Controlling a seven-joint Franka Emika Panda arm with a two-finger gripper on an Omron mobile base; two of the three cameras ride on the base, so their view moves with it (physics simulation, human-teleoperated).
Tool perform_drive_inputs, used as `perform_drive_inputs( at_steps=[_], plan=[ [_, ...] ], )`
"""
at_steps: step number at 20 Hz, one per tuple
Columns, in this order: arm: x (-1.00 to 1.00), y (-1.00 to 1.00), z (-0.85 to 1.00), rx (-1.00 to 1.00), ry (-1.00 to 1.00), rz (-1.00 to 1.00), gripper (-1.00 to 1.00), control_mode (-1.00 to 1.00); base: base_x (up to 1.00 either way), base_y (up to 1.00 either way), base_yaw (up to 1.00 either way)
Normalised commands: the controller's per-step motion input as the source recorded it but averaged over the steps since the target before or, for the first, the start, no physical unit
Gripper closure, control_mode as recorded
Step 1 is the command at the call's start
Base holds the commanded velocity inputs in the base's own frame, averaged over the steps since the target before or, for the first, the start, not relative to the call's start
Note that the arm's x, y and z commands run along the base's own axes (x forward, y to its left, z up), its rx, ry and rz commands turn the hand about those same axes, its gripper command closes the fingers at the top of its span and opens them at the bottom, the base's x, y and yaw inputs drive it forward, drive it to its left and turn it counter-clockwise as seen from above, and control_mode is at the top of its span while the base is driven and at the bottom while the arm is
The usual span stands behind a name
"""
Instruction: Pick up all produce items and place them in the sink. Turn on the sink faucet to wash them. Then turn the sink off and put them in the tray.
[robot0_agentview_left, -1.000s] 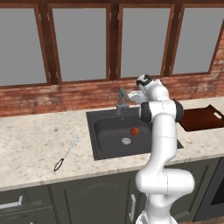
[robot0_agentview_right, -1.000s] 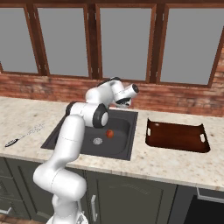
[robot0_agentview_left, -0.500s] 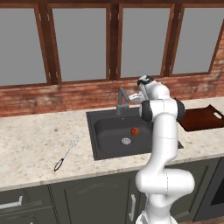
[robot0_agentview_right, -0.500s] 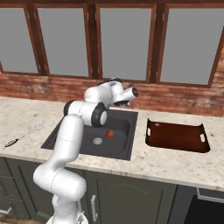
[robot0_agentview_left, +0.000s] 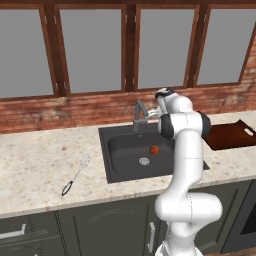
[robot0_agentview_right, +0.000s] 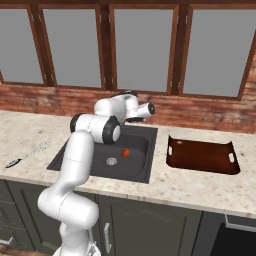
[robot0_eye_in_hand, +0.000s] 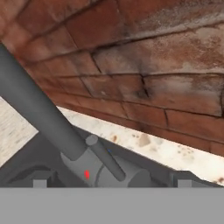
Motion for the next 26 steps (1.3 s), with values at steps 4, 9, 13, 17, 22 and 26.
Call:
perform_drive_inputs(
  at_steps=[4, 9, 13, 17, 22, 26],
  plan=[
    [0.2, 0.01, 0.0, 0.0, 0.0, 0.0, -1.0, -1.0, 0.0, 0.0, 0.0],
    [0.28, 0.0, 0.0, 0.0, 0.0, 0.0, -1.0, -1.0, 0.0, 0.0, 0.0],
    [0.27, -0.22, 0.0, 0.0, 0.0, 0.0, -1.0, -1.0, 0.0, 0.0, 0.0],
    [0.23, -0.47, -0.06, 0.01, 0.0, 0.0, -1.0, -1.0, 0.0, 0.0, 0.0],
    [0.16, -0.59, -0.16, 0.02, 0.0, 0.0, -1.0, -1.0, 0.0, 0.0, 0.0],
    [0.07, -0.64, -0.22, 0.02, 0.0, 0.0, -1.0, -1.0, 0.0, 0.0, 0.0]
  ],
)
